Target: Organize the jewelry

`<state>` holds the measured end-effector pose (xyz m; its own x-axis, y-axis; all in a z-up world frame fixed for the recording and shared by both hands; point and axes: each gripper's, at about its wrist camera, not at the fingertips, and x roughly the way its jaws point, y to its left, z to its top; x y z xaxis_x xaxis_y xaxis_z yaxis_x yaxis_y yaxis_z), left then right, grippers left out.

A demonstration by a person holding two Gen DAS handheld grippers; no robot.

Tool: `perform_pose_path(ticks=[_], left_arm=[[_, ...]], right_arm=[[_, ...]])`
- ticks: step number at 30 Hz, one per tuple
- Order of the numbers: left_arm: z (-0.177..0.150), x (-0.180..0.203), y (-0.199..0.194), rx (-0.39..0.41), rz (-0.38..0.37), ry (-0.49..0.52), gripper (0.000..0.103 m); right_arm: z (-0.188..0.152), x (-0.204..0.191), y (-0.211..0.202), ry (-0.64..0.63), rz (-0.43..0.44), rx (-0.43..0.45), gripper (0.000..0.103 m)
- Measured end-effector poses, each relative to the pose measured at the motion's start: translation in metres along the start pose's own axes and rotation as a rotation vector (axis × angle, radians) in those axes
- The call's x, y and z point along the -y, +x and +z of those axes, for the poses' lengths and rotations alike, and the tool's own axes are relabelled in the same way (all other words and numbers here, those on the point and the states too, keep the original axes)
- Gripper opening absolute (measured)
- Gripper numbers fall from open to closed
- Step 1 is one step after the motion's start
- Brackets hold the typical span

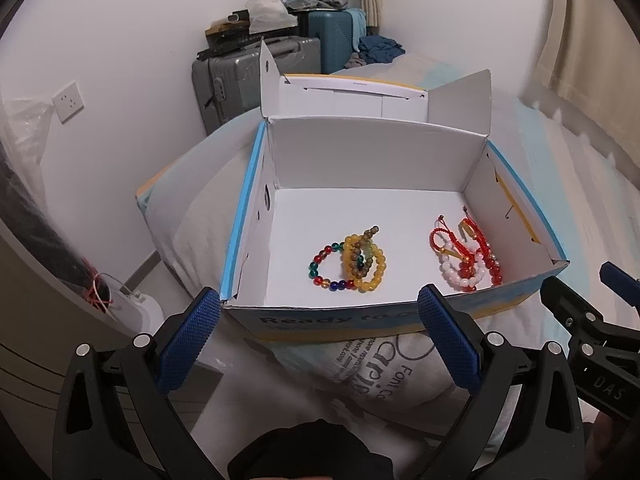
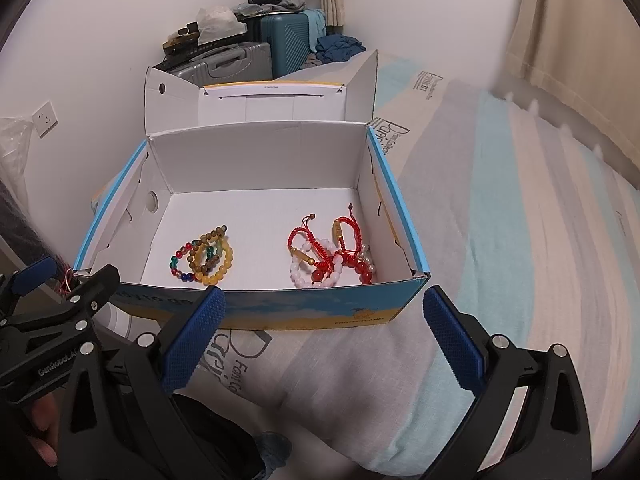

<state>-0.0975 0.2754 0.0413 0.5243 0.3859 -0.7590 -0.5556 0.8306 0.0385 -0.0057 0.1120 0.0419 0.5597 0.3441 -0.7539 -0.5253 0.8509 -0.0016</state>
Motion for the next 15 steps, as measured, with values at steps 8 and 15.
perform_pose_path(ticks=[8,15], left_arm=[[0.0014,0.0008,-0.0004,-0.004,-0.010,-0.003,0.097],[0.0017,0.0001,0.0002,0.001,0.007,-0.002,0.097]], right_arm=[[-0.0002,0.0000,0.0006,0.005,0.000,0.002,0.095],[-0.0001,-0.0008,0.0016,0.008,0.001,0.003,0.095]])
